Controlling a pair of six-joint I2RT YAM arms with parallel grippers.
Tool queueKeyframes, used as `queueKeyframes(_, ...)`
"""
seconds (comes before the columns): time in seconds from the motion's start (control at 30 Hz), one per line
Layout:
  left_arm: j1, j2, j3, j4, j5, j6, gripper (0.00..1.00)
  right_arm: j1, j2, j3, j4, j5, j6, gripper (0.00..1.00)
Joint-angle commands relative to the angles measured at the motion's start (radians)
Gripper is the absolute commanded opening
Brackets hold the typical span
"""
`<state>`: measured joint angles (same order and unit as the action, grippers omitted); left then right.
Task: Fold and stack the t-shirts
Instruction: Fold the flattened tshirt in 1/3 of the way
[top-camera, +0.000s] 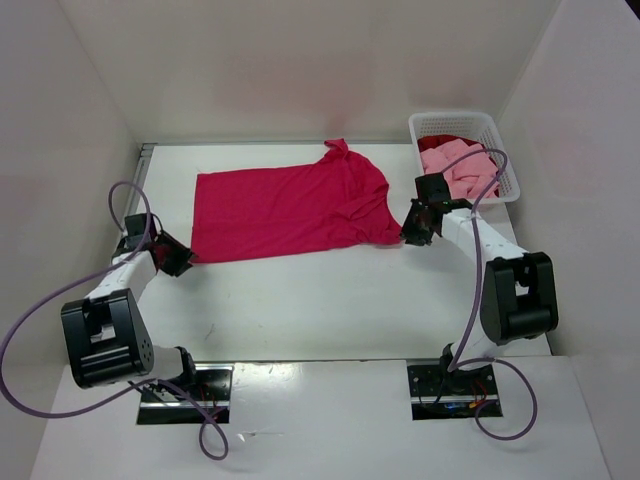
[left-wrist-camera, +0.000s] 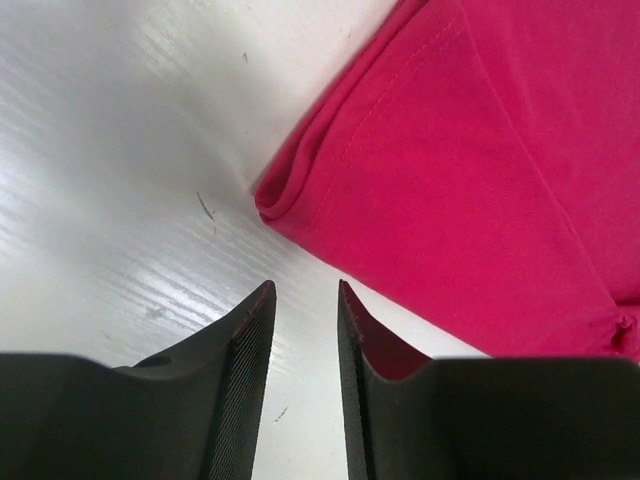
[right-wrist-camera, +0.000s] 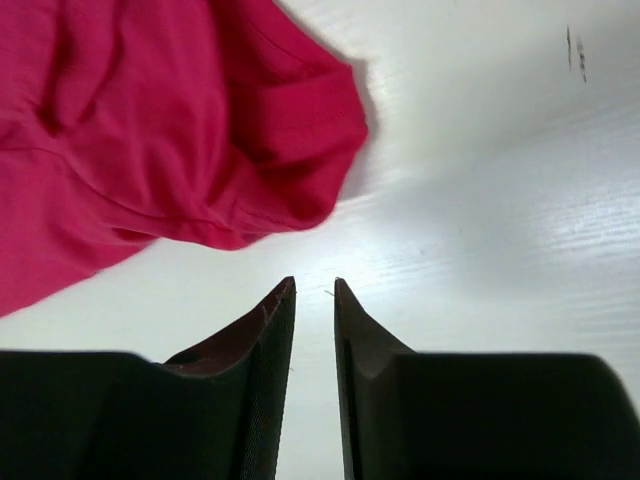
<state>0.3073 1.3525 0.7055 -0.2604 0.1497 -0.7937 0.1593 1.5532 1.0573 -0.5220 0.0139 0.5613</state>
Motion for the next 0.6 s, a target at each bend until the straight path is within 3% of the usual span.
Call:
queueKeyframes(0.0,0.006,0.032,-0.015,0.069,-0.021,-0.039,0.38,0.003,-0.018,0.0,0.048,0.032,-0.011,0.29)
queueKeyframes(0.23,0.006,0.115,-0.015,0.115,-0.047,-0.048,0.33,0.003,0.001,-0.011,0.06,0.021,-0.011,0.31)
queueKeyframes(0.33,0.006,0.151,-0.005,0.127,-0.058,-0.059,0.31,0.003,0.011,-0.023,0.071,0.021,-0.011,0.38)
queueKeyframes(0.37,0.006,0.151,-0.005,0.127,-0.084,-0.059,0.28,0.003,0.011,-0.023,0.071,0.021,-0.002,0.42)
queueKeyframes(0.47,0.006,0.174,0.018,0.136,-0.093,-0.068,0.12,0.003,0.042,-0.023,0.08,0.021,-0.001,0.44)
queueKeyframes(0.57,0.029,0.194,0.061,0.136,-0.093,-0.039,0.06,0.003,0.07,-0.005,0.112,-0.035,-0.014,0.45)
